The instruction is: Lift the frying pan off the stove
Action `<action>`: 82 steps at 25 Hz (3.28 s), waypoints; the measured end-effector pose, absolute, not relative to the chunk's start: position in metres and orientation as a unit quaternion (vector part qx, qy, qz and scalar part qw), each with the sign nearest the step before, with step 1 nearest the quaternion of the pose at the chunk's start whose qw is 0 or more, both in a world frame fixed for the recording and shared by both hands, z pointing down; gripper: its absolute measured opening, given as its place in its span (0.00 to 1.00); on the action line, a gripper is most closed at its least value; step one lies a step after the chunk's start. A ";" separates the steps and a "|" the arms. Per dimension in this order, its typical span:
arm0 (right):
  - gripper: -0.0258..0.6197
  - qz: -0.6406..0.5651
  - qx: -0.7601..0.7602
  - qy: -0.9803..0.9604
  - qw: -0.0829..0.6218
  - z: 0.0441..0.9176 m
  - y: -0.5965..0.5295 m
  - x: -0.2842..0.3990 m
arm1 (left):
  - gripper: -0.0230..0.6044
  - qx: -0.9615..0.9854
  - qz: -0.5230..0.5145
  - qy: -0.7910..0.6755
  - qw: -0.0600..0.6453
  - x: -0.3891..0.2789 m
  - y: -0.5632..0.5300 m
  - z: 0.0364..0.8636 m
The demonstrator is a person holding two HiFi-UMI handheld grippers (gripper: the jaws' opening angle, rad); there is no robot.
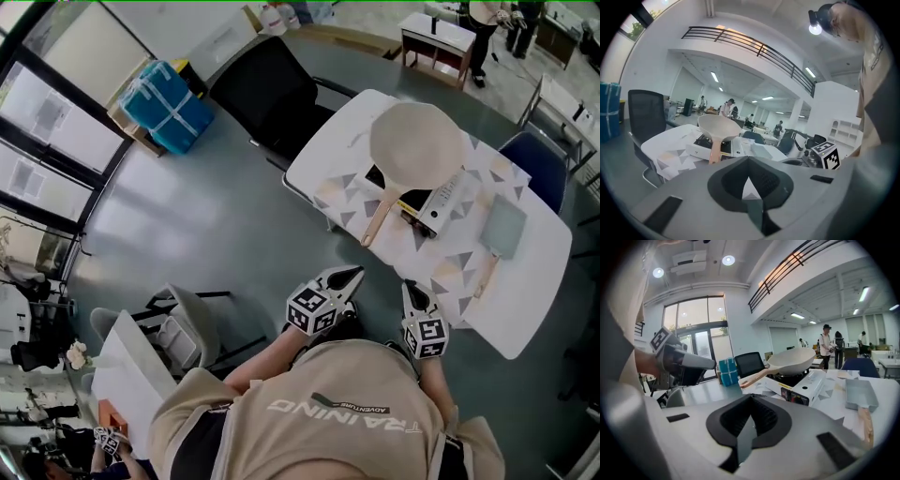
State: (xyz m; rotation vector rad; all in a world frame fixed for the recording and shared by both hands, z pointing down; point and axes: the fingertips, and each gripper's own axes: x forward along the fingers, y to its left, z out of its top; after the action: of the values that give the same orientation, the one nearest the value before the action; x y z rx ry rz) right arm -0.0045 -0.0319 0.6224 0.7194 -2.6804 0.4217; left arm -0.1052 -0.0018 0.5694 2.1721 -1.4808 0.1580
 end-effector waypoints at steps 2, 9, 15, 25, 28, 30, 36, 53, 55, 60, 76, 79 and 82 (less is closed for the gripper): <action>0.04 0.147 0.268 -0.939 0.154 0.607 -0.043 -0.020 | 0.04 0.810 0.057 -0.533 0.238 -0.120 -0.016 0.560; 0.04 0.131 0.325 -0.928 0.126 0.587 -0.084 -0.064 | 0.04 0.840 0.060 -0.486 0.236 -0.153 -0.052 0.569; 0.04 0.137 0.340 -0.918 0.151 0.600 -0.095 -0.051 | 0.04 0.853 0.058 -0.457 0.247 -0.145 -0.078 0.580; 0.04 0.139 0.326 -0.926 0.133 0.602 -0.189 -0.039 | 0.04 0.831 0.098 -0.488 0.248 -0.153 -0.174 0.584; 0.04 0.136 0.312 -0.933 0.120 0.604 -0.224 -0.043 | 0.04 0.821 0.110 -0.501 0.252 -0.155 -0.200 0.591; 0.04 0.140 0.301 -0.936 0.116 0.607 -0.236 -0.045 | 0.04 0.812 0.108 -0.512 0.258 -0.156 -0.212 0.594; 0.04 0.147 0.261 -0.944 0.139 0.621 -0.247 -0.048 | 0.04 0.791 0.098 -0.534 0.280 -0.167 -0.232 0.607; 0.04 0.116 0.322 -0.926 0.162 0.595 -0.235 -0.069 | 0.46 0.800 0.077 -0.398 0.443 -0.177 -0.220 0.650; 0.04 0.112 0.336 -0.921 0.163 0.593 -0.233 -0.069 | 0.45 0.798 0.069 -0.357 0.481 -0.169 -0.217 0.659; 0.04 0.118 0.385 -0.900 0.168 0.597 -0.224 -0.056 | 0.44 0.796 0.069 -0.281 0.532 -0.149 -0.219 0.672; 0.04 0.144 0.482 -0.846 0.175 0.607 -0.202 -0.028 | 0.39 0.746 0.039 -0.118 0.654 -0.096 -0.252 0.688; 0.04 0.143 0.484 -0.846 0.172 0.608 -0.206 -0.027 | 0.30 0.750 0.054 -0.105 0.651 -0.089 -0.255 0.692; 0.04 0.145 0.477 -0.850 0.172 0.608 -0.208 -0.031 | 0.29 0.744 0.055 -0.099 0.659 -0.087 -0.255 0.695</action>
State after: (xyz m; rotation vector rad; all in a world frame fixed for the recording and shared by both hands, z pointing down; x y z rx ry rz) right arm -0.0313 -0.2082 0.6080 1.3540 -2.4125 0.4110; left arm -0.0870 -0.2551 0.6947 1.6841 -0.2245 0.1240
